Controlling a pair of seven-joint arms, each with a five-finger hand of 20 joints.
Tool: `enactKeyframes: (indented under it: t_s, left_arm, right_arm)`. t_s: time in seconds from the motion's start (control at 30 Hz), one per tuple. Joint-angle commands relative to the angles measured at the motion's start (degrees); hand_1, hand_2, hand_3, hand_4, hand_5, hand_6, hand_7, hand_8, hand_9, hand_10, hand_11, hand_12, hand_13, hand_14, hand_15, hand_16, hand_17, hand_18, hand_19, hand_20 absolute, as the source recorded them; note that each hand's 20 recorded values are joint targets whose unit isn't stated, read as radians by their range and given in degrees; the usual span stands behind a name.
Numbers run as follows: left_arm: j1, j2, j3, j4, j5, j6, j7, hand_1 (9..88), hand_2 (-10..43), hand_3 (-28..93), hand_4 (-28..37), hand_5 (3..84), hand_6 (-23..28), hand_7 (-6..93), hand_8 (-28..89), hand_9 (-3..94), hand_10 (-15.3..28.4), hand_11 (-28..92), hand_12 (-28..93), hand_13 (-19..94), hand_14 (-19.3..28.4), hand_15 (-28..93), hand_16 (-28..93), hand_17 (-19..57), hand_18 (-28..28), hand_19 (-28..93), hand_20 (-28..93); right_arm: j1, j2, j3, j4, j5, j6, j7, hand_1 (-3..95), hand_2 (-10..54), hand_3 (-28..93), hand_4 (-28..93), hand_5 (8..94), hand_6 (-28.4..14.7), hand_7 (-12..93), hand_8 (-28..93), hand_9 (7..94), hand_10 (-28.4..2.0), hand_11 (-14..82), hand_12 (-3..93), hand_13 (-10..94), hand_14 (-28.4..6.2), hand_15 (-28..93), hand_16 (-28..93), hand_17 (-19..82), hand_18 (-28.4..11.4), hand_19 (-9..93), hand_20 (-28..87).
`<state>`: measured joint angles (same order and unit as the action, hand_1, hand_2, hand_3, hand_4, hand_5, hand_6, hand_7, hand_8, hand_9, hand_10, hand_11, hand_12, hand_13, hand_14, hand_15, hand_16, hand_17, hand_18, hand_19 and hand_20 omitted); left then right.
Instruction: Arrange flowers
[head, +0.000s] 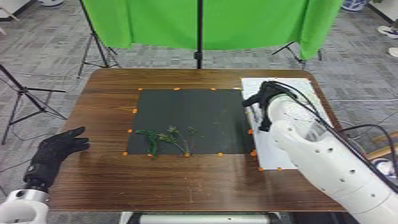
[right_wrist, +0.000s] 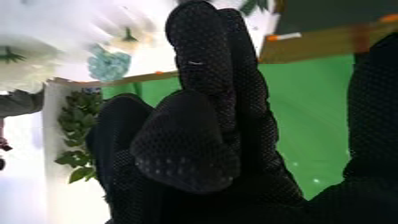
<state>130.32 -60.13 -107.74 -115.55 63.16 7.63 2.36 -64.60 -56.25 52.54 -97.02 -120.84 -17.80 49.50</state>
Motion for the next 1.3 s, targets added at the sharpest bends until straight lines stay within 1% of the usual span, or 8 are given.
enactKeyframes:
  t_s: [0.03, 0.5, 0.87, 0.97, 1.0, 1.07, 1.2, 1.3]
  left_arm:
    - [0.55, -0.57, 0.25, -0.16, 0.08, -0.22, -0.71, 27.8, 11.3, 63, -27.8, 48.3, 8.3, 7.1, -5, 49.4, 15.5, 22, 13, 41, 20.5, 27, -1, 9.4, 14.7, 18, 21]
    - [0.20, -0.47, 0.56, 0.06, 0.05, -0.86, -1.17, 27.9, 11.4, 63, -27.9, 48.3, 8.3, 6.9, -5, 49.4, 15.6, 22, 13, 41, 20.6, 27, -1, 9.4, 14.8, 18, 21]
    - [0.01, -0.01, 0.75, 0.18, -0.25, -0.77, -1.62, 27.7, 11.5, 63, -27.9, 48.4, 8.5, 6.9, -5, 49.4, 15.6, 22, 13, 41, 20.5, 28, -1, 9.4, 14.8, 18, 21]
    - [-0.22, -0.15, 0.72, 0.27, -0.01, -1.26, -1.83, 27.7, 11.6, 63, -27.9, 48.4, 8.4, 6.9, -5, 49.4, 15.6, 22, 13, 41, 20.6, 28, -1, 9.4, 14.8, 18, 21]
    - [-0.36, -0.54, 0.61, 0.22, 0.28, -1.51, -2.04, 27.7, 11.6, 63, -28.0, 48.3, 8.4, 6.9, -5, 49.4, 15.6, 22, 13, 41, 20.6, 28, -1, 9.4, 14.8, 18, 21]
    - [-0.25, -0.21, 0.77, 0.22, -0.04, -1.12, -1.84, 27.8, 11.6, 62, -28.0, 48.3, 8.4, 6.9, -5, 49.4, 15.7, 22, 13, 41, 20.6, 28, -1, 9.4, 14.8, 18, 21]
    - [-0.09, -0.35, 0.49, 0.12, -0.01, -1.03, -1.72, 27.8, 11.8, 62, -27.9, 48.3, 8.5, 6.9, -5, 49.4, 15.7, 22, 13, 41, 20.6, 28, -1, 9.3, 14.8, 18, 21]
    - [-0.03, -0.55, 0.50, 0.05, 0.00, -0.76, -1.58, 27.7, 11.8, 62, -27.9, 48.3, 8.4, 7.0, -5, 49.4, 15.7, 22, 13, 41, 20.6, 28, -1, 9.2, 14.9, 19, 21]
  right_arm:
    - [-0.88, 0.94, -0.71, 0.72, -2.98, -0.22, 1.03, 27.9, -9.5, 55, -17, 79.3, -6.3, 13, -7, 90.6, -13.9, 40.4, 29.2, 94, -3.3, 62, 32, 70, -12.4, 93, 60]
    - [-4.06, -0.53, -2.03, 2.06, -2.66, -0.33, 0.65, 27.2, -9.5, 55, -16, 79.8, -6.6, 13, -7, 90.7, -14.0, 39.9, 29.0, 94, -3.1, 63, 30, 71, -11.6, 93, 57]
    - [-4.30, -1.55, -7.05, 3.49, -8.83, -0.55, -1.22, 25.5, -9.5, 54, -15, 80.1, -6.9, 13, -7, 90.7, -14.3, 38.9, 28.7, 94, -3.4, 62, 30, 71, -11.4, 93, 56]
    - [-3.84, -1.92, -9.09, 4.07, -9.87, -0.52, -1.43, 34.1, -9.5, 55, -14, 80.4, -6.8, 14, -6, 90.5, -14.1, 39.0, 28.6, 94, -3.2, 61, 30, 71, -11.0, 93, 55]
    - [-3.86, -2.08, -9.44, 4.26, -10.40, -0.56, -1.61, 36.3, -9.5, 56, -14, 80.7, -6.6, 14, -6, 90.5, -13.9, 39.1, 28.6, 94, -3.2, 61, 29, 71, -10.9, 93, 54]
    - [-3.90, -2.47, -9.98, 4.72, -10.72, -0.05, -1.55, 39.2, -9.5, 57, -14, 80.7, -6.2, 15, -6, 90.4, -13.7, 39.3, 28.5, 94, -3.0, 61, 29, 71, -10.7, 93, 54]
    - [-3.97, -2.66, -10.67, 5.04, -10.85, 0.46, -1.87, 42.7, -9.5, 59, -12, 81.5, -5.7, 17, -6, 90.7, -13.3, 39.9, 28.4, 94, -2.6, 62, 29, 71, -10.1, 93, 53]
    - [-4.22, -2.92, -10.53, 5.26, -9.46, 2.21, -1.98, 51.0, -9.5, 51, -7, 81.9, -6.1, 17, 12, 90.7, -13.0, 40.4, 28.2, 94, -2.3, 62, 28, 72, -9.9, 93, 53]
